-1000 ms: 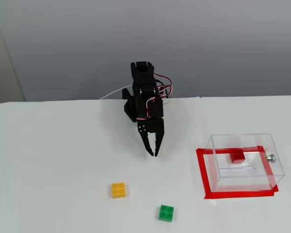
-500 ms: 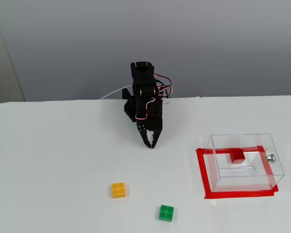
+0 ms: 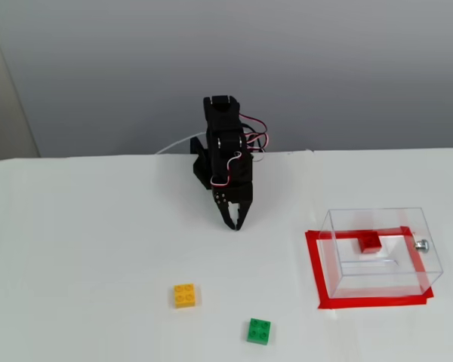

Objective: Pick the red lego brick and place it into the transparent box

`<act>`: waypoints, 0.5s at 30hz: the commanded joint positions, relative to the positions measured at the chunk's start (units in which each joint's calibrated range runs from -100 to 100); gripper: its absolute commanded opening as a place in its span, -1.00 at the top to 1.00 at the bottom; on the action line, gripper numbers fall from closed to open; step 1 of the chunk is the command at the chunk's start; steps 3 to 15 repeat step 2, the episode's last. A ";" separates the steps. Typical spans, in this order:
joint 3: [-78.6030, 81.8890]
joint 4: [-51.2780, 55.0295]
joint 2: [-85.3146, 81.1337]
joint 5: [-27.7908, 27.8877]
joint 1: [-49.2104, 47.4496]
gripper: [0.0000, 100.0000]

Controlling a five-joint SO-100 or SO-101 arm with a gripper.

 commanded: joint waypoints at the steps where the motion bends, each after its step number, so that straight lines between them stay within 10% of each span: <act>1: -1.15 0.29 -0.51 -0.21 0.16 0.97; 15: -1.15 0.29 -0.51 -0.21 0.16 0.97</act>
